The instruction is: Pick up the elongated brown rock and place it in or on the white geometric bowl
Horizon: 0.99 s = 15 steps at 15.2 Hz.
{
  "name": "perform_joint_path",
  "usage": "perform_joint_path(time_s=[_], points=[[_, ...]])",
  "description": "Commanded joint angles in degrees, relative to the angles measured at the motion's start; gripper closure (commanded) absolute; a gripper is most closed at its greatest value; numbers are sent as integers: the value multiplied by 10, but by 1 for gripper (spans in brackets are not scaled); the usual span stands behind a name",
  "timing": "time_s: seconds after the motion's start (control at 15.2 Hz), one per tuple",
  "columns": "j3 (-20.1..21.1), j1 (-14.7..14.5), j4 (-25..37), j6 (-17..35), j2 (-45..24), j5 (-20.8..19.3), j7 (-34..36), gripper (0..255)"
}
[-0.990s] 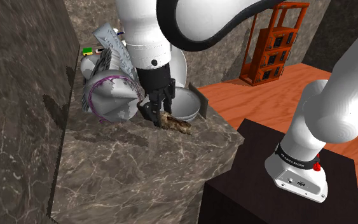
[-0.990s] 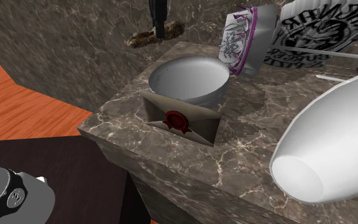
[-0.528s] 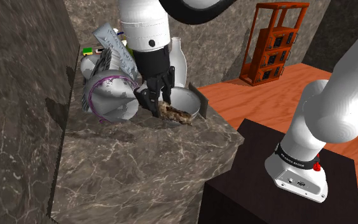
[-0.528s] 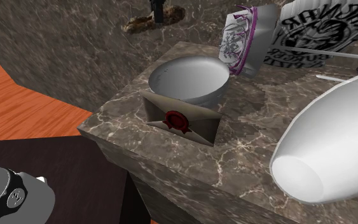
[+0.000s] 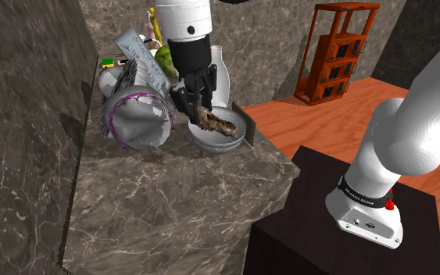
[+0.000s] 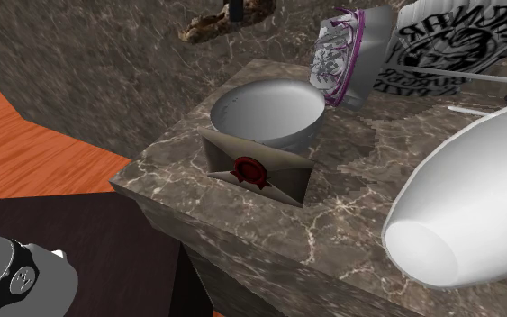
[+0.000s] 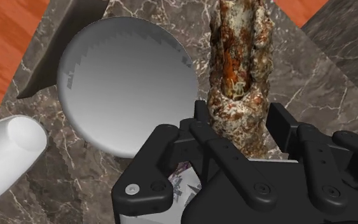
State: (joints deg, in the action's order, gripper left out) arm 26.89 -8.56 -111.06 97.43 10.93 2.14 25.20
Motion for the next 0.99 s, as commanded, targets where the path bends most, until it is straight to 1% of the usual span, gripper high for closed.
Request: perform_joint_path(time_s=[0.0, 0.53, 0.92], points=[[-18, 11, -3, -1, 5, -3, -30, 255], [-85, 59, 7, 1, -7, -26, -139, 255], [-84, 59, -38, 47, -7, -26, -136, 255]])
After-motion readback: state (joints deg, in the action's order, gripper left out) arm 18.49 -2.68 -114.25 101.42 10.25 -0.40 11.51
